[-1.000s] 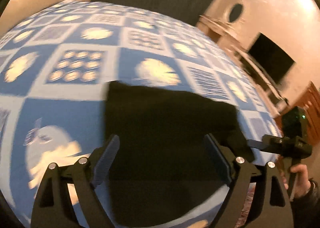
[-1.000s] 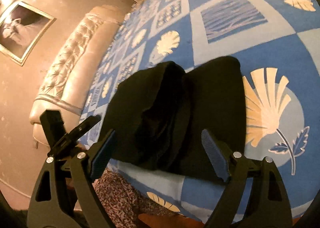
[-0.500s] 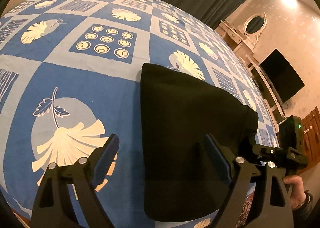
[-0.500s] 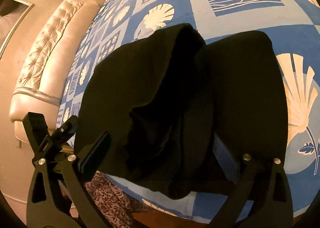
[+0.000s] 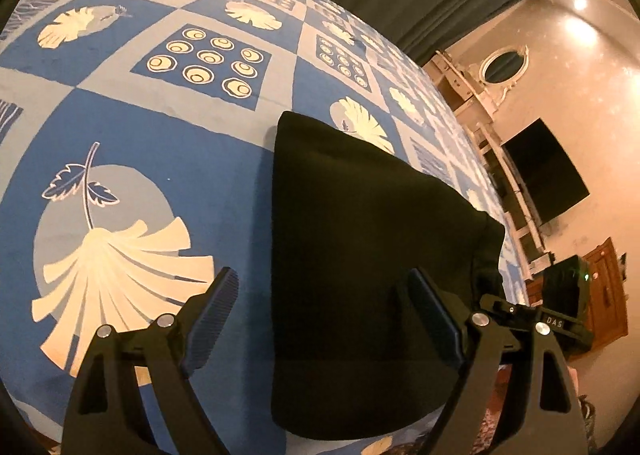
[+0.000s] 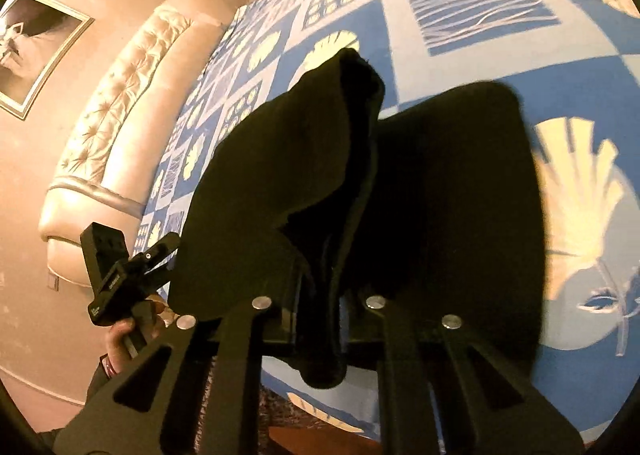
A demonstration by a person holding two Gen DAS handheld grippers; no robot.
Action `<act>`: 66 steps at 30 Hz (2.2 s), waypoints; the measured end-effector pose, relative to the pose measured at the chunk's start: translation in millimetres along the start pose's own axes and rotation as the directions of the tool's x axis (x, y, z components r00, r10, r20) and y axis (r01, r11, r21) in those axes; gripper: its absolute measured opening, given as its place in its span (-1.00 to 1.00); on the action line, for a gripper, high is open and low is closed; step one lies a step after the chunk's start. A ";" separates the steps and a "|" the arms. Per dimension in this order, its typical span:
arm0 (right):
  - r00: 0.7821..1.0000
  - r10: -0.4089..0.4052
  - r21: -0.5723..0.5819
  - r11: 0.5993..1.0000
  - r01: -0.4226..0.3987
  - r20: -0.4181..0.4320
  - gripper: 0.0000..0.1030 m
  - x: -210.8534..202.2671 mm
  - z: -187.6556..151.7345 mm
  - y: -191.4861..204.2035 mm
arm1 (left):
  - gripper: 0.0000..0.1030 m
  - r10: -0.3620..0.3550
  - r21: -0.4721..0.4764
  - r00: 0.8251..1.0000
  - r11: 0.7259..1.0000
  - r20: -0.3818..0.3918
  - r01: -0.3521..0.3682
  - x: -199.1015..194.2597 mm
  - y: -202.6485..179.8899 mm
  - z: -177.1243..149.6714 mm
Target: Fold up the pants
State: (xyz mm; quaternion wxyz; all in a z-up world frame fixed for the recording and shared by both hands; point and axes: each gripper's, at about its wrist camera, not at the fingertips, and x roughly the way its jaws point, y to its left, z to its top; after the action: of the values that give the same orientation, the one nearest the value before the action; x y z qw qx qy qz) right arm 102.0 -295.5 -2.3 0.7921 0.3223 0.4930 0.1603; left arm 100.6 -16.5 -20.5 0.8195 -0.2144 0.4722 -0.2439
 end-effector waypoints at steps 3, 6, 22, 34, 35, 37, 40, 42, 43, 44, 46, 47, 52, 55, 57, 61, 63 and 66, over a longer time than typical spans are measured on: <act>1.000 -0.014 0.008 1.000 0.014 0.020 -0.76 -12.0 0.1 -10.2 | 0.66 -0.009 0.006 1.000 1.000 -0.001 0.009 0.4 -4.2 -1.3; 0.999 -0.027 0.021 0.999 0.027 0.025 -0.76 -17.0 -1.7 -20.1 | 0.66 -0.029 0.010 1.000 1.000 -0.011 0.029 3.4 -9.1 -4.0; 0.999 -0.030 0.042 0.999 0.028 0.041 -0.78 -15.6 -4.3 -40.5 | 0.66 -0.032 0.081 0.998 0.996 -0.056 0.036 18.7 -28.2 -14.1; 0.999 -0.012 0.058 0.998 0.009 0.042 -0.78 -16.0 -6.6 -46.2 | 0.66 -0.015 0.015 0.997 1.000 -0.080 0.016 23.8 -19.0 -19.7; 0.999 -0.008 0.063 0.998 0.005 0.042 -0.78 -17.0 -6.3 -49.8 | 0.66 -0.014 0.016 0.997 1.000 -0.079 0.015 23.4 -19.2 -20.4; 0.999 -0.002 0.075 0.997 -0.001 0.041 -0.78 -17.1 -6.5 -53.2 | 0.66 -0.009 0.025 0.997 1.000 -0.079 0.011 23.1 -20.2 -21.0; 0.999 0.004 0.083 0.996 -0.008 0.038 -0.78 -17.3 -6.8 -56.3 | 0.66 -0.004 0.035 0.997 0.999 -0.079 0.007 22.6 -21.0 -20.6; 0.999 0.006 0.084 0.996 -0.009 0.038 -0.77 -17.3 -7.1 -56.4 | 0.66 -0.007 0.032 0.997 0.999 -0.079 0.010 22.4 -19.4 -21.0; 0.999 0.005 0.084 0.996 -0.008 0.037 -0.77 -17.6 -7.6 -56.2 | 0.66 -0.006 0.032 0.997 0.999 -0.081 0.009 22.4 -18.5 -21.1; 0.999 0.002 0.083 0.997 -0.005 0.038 -0.77 -18.2 -7.7 -55.7 | 0.66 -0.005 0.031 0.997 0.999 -0.082 0.007 22.1 -17.6 -21.2; 0.999 -0.014 0.066 0.998 0.010 0.049 -0.68 -23.9 -7.4 -54.8 | 0.66 -0.008 0.026 0.996 1.000 -0.084 0.010 22.4 -17.5 -20.4; 0.998 -0.016 0.060 0.998 0.013 0.057 -0.52 -29.3 -7.5 -54.5 | 0.66 -0.013 0.020 0.996 1.000 -0.089 0.015 22.1 -16.7 -19.7; 0.993 0.017 0.087 0.996 -0.028 0.115 0.75 -60.5 -7.7 -68.9 | 0.66 -0.105 -0.040 0.987 0.994 -0.117 0.101 20.0 -3.5 -15.6; 0.990 0.078 0.149 0.984 -0.096 0.121 0.75 -66.5 -13.3 -89.8 | 0.67 -0.165 -0.082 0.977 0.984 -0.136 0.155 20.1 6.6 -18.3; 0.985 0.133 0.218 0.964 -0.155 0.114 0.75 -61.7 -17.7 -103.1 | 0.68 -0.222 -0.120 0.962 0.971 -0.159 0.205 24.4 11.3 -22.1; 0.979 0.194 0.268 0.941 -0.206 0.071 0.75 -39.5 -23.0 -115.0 | 0.74 -0.234 -0.098 0.959 0.971 -0.162 0.220 27.5 5.3 -26.4; 0.978 0.200 0.248 0.946 -0.208 0.057 0.76 -30.3 -24.5 -108.8 | 0.79 -0.221 -0.086 0.964 0.974 -0.149 0.211 28.1 0.3 -26.5; 0.969 0.248 0.201 0.949 -0.243 -0.001 0.74 -16.8 -22.6 -93.4 | 0.80 -0.259 -0.119 0.960 0.962 -0.111 0.246 31.1 2.9 -26.0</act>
State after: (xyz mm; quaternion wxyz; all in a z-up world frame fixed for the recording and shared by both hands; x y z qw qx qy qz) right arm 68.3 -366.3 -60.3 0.7231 0.4567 0.4730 0.2117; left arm 91.8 -36.1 -55.0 0.7382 -0.2993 0.5035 -0.3345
